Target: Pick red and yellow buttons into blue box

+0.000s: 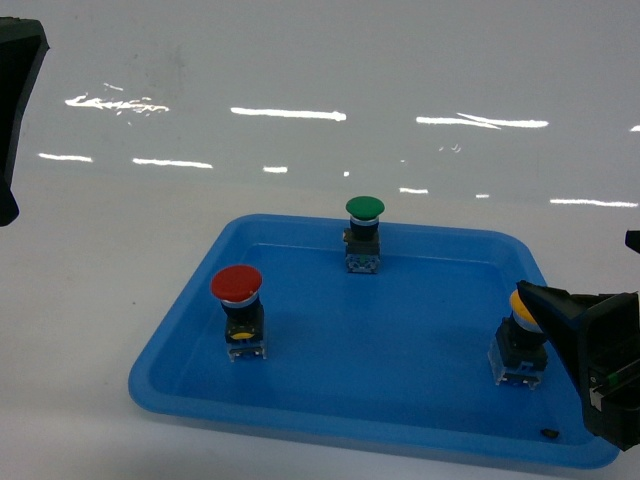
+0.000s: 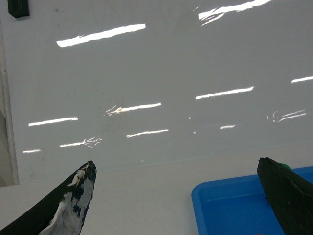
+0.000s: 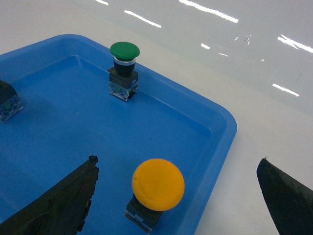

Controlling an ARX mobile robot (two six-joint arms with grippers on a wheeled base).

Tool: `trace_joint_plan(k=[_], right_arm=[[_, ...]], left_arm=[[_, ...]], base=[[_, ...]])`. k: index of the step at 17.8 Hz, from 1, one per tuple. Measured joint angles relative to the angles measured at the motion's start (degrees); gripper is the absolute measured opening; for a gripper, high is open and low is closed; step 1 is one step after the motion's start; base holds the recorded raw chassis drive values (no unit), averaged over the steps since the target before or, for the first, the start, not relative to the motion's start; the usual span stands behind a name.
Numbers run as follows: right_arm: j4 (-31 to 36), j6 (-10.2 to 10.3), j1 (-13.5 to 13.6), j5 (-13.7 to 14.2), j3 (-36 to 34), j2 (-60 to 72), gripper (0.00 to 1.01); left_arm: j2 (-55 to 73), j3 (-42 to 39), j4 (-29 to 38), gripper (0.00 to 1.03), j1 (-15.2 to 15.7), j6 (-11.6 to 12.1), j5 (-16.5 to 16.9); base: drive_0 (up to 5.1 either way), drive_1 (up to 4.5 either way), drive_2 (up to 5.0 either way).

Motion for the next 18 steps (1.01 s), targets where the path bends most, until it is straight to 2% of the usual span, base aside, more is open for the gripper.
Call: trace_joint_plan(k=[6, 8, 11, 18], right_arm=[[1.57, -0.68, 0.0, 0.22, 1.01, 2.16, 0.98], [2.25, -1.44, 0.85, 0.63, 4.39, 7.52, 0.98], [1.55, -1.88, 3.04, 1.16, 6.82, 8.79, 0.98], [2.25, -0.92, 5.62, 2.69, 6.88, 13.55, 0.98]], left_arm=[[0.02, 0.0, -0.04, 0.98, 0.0, 0.0, 0.0], [0.02, 0.0, -0.04, 0.98, 0.0, 0.0, 0.0], [0.02, 0.0, -0.02, 0.98, 0.0, 0.0, 0.0], [0.02, 0.0, -0.02, 0.98, 0.0, 0.0, 0.0]], base=[[0.0, 0.0, 0.0], [0.0, 0.0, 0.0], [0.0, 0.0, 0.0], [0.0, 0.0, 0.0]])
